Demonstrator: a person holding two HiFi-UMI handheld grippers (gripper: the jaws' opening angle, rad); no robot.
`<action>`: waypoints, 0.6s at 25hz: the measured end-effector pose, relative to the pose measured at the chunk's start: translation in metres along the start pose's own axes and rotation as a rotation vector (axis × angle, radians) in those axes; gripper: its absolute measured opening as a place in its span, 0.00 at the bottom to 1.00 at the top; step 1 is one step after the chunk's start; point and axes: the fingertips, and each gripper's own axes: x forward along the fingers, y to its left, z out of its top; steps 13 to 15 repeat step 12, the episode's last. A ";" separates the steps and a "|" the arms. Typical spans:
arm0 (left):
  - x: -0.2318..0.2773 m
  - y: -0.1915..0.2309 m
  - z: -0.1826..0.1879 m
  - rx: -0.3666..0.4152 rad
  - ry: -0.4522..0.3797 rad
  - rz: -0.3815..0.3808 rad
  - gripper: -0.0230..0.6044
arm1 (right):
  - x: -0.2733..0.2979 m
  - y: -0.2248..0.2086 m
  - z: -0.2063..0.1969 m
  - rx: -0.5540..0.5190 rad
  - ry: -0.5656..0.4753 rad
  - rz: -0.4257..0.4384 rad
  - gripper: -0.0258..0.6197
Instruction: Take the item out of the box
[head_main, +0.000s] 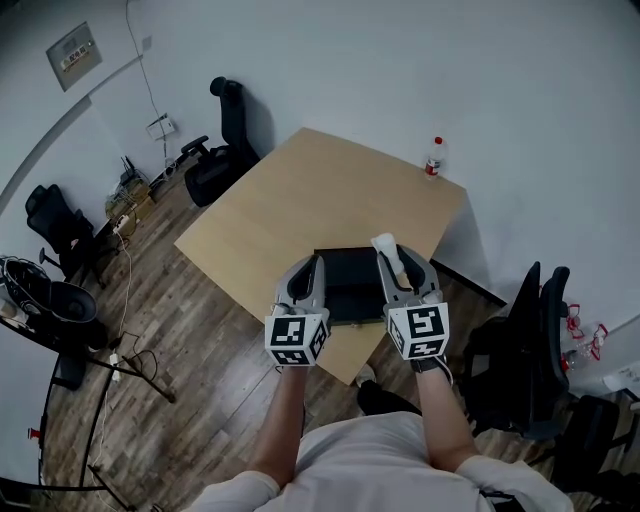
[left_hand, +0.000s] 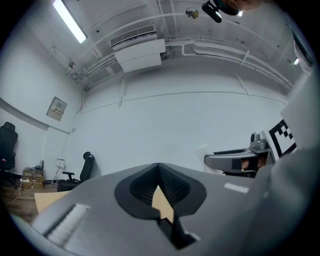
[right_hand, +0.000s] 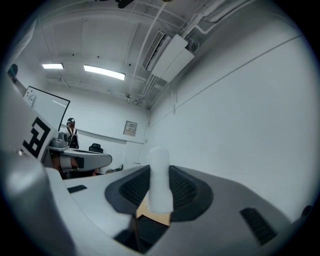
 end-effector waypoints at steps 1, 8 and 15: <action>0.000 0.000 -0.002 -0.003 0.004 0.000 0.05 | -0.001 0.000 -0.001 0.003 0.001 0.000 0.23; -0.002 0.002 -0.016 -0.025 0.020 0.010 0.05 | -0.001 0.002 -0.011 -0.008 0.019 0.002 0.23; 0.003 0.009 -0.025 -0.027 0.037 0.013 0.05 | 0.006 0.004 -0.026 -0.009 0.047 0.005 0.23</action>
